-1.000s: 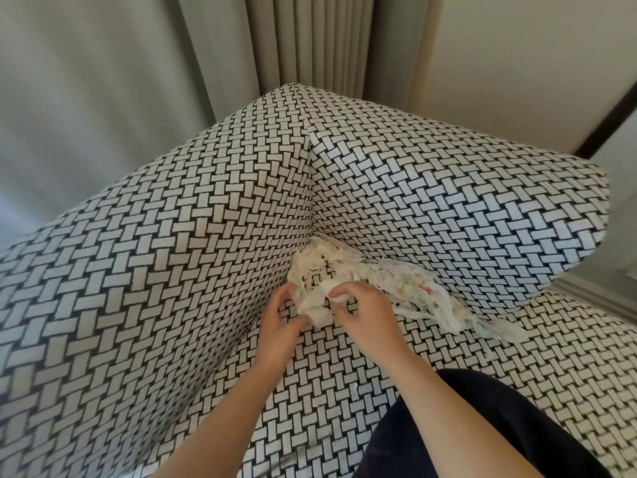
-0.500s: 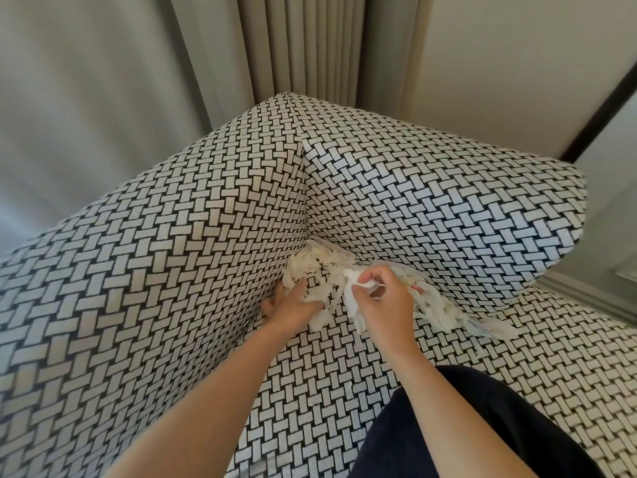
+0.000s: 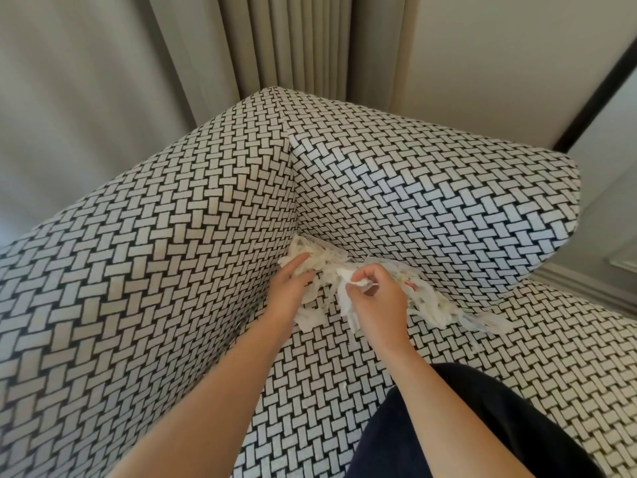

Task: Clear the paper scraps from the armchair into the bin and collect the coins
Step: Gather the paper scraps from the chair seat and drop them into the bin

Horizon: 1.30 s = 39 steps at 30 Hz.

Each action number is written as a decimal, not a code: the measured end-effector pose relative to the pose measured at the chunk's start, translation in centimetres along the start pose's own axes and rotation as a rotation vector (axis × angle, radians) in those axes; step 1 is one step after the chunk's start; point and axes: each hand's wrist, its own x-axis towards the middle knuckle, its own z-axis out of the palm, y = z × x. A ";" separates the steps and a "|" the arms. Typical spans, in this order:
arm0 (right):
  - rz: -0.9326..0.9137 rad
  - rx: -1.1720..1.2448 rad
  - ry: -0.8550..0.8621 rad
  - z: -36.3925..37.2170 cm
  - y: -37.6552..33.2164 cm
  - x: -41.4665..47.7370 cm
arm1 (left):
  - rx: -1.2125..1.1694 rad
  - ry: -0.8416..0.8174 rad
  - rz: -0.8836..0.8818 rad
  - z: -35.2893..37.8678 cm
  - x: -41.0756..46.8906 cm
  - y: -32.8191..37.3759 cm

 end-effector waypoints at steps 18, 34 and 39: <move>0.172 0.331 0.155 -2.1 -0.4 -0.3 | -0.026 -0.038 0.119 -0.5 -4.8 1.3; 0.273 0.597 0.383 -21.5 -0.7 -6.1 | 0.373 -0.608 0.501 12.0 -13.7 11.0; 0.347 0.662 0.498 -28.0 2.2 -9.8 | 0.353 -0.789 0.465 20.6 -16.3 9.6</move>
